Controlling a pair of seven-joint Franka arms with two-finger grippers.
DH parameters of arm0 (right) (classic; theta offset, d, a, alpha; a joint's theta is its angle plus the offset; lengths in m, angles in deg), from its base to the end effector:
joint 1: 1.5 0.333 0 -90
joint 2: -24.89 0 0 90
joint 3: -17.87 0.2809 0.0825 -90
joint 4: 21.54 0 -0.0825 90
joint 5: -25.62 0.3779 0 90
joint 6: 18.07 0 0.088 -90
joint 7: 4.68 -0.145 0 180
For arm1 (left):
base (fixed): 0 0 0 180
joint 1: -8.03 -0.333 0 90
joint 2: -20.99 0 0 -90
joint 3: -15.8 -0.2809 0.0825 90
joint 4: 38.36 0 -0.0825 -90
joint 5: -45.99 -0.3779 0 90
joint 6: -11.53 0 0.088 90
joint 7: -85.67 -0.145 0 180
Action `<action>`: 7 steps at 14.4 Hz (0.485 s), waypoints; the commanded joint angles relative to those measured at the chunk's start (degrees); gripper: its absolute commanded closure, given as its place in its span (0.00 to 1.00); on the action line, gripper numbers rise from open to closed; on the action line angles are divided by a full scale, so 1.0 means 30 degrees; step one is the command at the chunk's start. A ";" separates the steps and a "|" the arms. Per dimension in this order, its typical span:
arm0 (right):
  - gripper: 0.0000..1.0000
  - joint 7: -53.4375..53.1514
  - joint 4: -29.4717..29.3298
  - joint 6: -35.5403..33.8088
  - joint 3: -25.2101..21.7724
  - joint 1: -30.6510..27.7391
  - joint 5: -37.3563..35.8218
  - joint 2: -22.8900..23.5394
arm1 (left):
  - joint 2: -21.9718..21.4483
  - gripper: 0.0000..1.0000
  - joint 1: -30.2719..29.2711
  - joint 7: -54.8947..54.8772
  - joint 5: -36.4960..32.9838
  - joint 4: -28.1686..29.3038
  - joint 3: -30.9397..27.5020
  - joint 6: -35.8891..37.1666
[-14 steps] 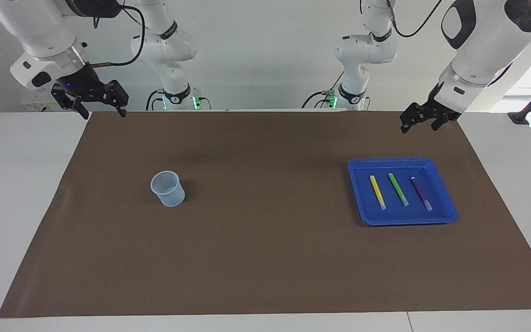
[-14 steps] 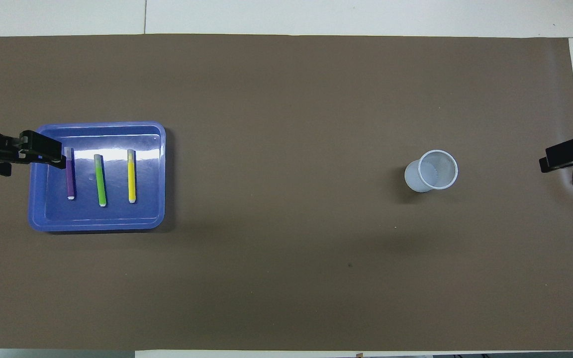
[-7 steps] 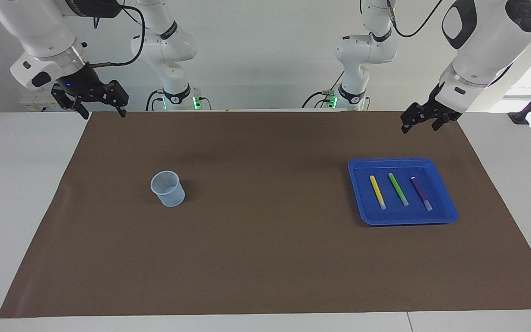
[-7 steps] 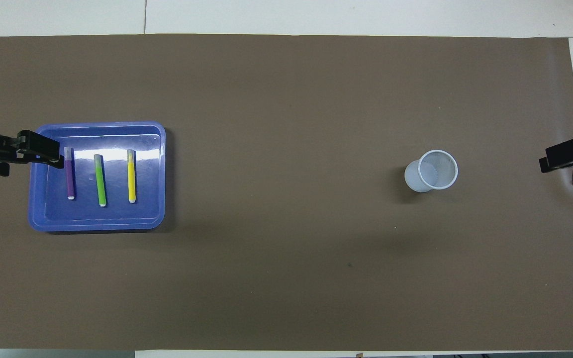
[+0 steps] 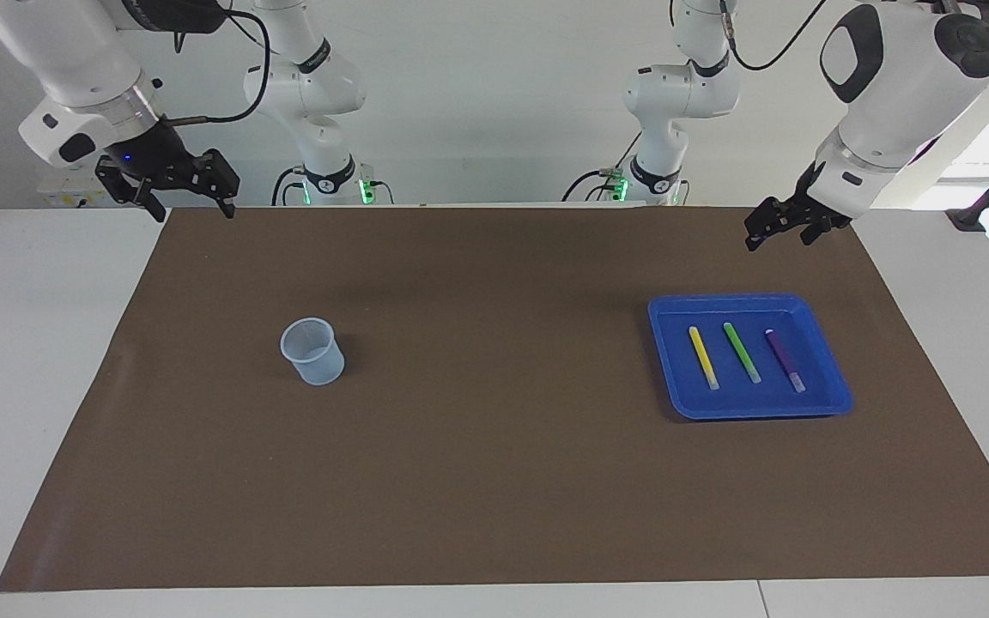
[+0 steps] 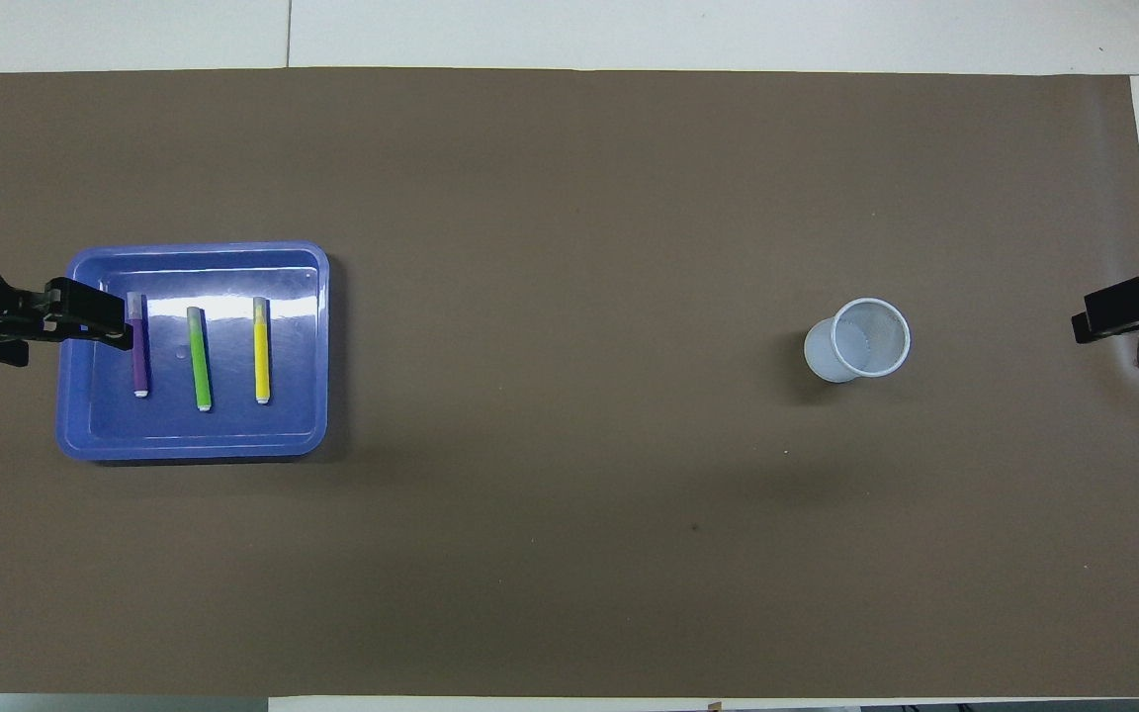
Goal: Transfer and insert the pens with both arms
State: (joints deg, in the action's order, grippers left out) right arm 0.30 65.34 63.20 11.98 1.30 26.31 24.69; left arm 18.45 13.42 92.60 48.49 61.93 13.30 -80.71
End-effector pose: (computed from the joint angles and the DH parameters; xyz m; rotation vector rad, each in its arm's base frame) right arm 0.5273 -0.0267 0.5658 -3.1188 -0.0534 0.1457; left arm 0.5283 -0.0326 0.4954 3.0986 0.1150 -0.1548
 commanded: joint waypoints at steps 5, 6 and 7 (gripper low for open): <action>0.00 -0.0256 0.0516 0.0451 0.0000 0.0006 0.0181 -0.0403 | -0.0658 0.00 -0.2733 -0.2543 -0.0541 0.6938 0.0014 -0.6279; 0.00 -0.0256 0.0516 0.0451 0.0000 0.0006 0.0210 -0.0403 | 0.0425 0.00 -0.2939 -0.3039 -0.0541 0.6999 0.0014 -0.7271; 0.00 -0.0256 0.0516 0.0451 0.0000 0.0006 0.0210 -0.0403 | 0.1219 0.00 -0.3289 -0.3421 -0.0541 0.7000 0.0014 -0.8209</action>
State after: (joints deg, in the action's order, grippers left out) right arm 0.30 65.34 63.20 11.98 1.30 26.31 24.68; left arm 17.46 5.01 84.69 47.41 82.28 13.02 -100.14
